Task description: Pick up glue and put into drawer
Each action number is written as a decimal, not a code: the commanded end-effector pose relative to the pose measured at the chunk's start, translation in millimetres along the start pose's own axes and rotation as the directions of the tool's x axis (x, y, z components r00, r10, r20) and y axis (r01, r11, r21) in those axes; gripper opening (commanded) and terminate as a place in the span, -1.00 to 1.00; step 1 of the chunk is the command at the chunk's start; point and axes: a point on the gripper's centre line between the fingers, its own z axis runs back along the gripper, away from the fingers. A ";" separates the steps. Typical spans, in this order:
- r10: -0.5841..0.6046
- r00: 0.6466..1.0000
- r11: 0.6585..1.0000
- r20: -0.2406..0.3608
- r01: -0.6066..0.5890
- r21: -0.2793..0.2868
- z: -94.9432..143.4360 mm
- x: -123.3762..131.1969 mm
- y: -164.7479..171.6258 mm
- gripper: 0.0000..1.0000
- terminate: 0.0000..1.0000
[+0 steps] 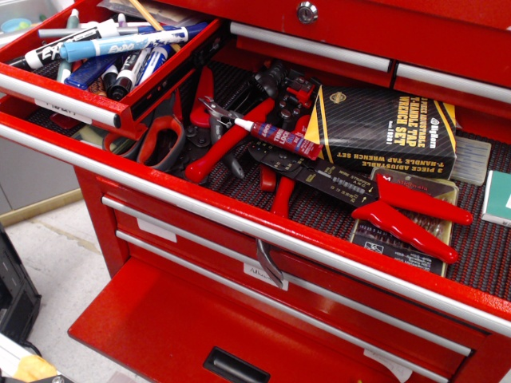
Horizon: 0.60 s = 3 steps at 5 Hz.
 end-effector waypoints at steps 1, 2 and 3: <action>0.000 1.000 1.000 0.000 0.000 0.000 0.0 0.0 0.0 1.00 -1.00; 0.246 0.968 0.969 -0.043 -0.246 0.007 12.3 10.9 -42.6 1.00 -1.00; 0.481 0.874 0.876 -0.073 -0.481 0.011 20.7 25.2 -79.6 1.00 -1.00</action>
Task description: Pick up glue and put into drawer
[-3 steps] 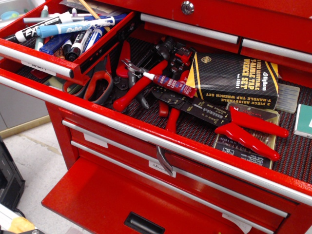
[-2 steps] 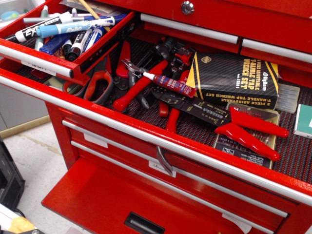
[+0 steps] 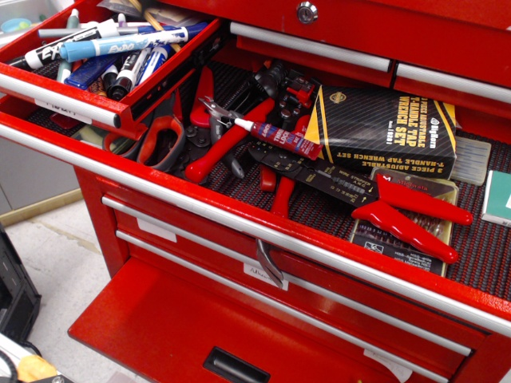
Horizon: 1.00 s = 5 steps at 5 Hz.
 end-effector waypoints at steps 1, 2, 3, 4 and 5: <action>0.430 0.901 0.900 -0.054 -0.433 -0.057 13.0 14.9 -54.1 1.00 -1.00; 0.626 0.762 0.761 -0.167 -0.644 -0.084 4.6 23.5 -84.6 1.00 -1.00; 0.793 0.580 0.589 -0.185 -0.808 -0.007 -10.7 28.7 -99.0 1.00 -1.00; 0.898 0.389 0.402 -0.207 -0.915 0.024 -32.3 26.8 -97.2 1.00 -1.00; 0.920 0.366 0.372 -0.140 -0.928 0.016 -51.9 24.2 -103.1 1.00 -1.00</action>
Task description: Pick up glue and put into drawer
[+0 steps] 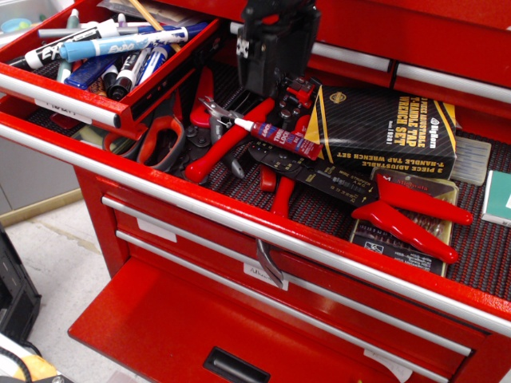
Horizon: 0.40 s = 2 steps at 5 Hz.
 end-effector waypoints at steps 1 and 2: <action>0.039 0.994 0.996 0.102 -0.031 -0.083 -19.8 2.9 -9.1 1.00 -1.00; 0.037 0.993 0.993 0.108 -0.025 -0.111 -31.2 0.1 -13.9 1.00 -1.00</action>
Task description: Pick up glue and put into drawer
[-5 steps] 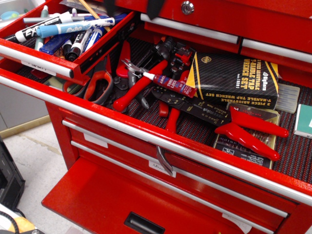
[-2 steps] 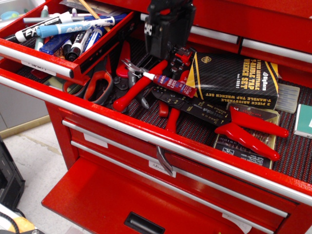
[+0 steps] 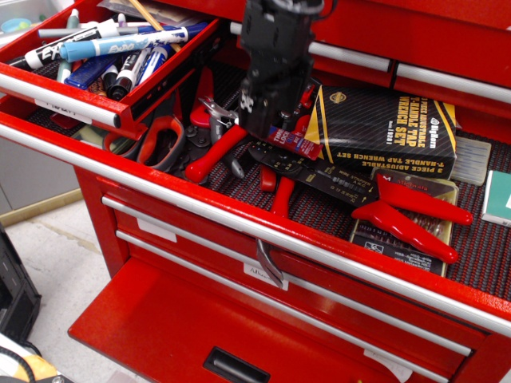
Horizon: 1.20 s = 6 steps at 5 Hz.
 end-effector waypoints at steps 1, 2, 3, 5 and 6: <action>0.014 1.000 0.997 0.002 -0.013 -0.080 -3.0 8.0 -14.2 1.00 -1.00; -0.015 1.000 0.995 -0.012 0.014 -0.102 -9.4 11.0 -14.2 1.00 -1.00; -0.023 0.999 0.994 -0.032 0.020 -0.107 -12.2 11.1 -12.5 1.00 -1.00; -0.048 0.998 0.994 -0.044 0.044 -0.096 -7.4 11.9 -7.3 -1.00 -1.00; -0.062 0.997 0.995 -0.036 0.059 -0.078 -2.2 13.3 -5.9 -1.00 -1.00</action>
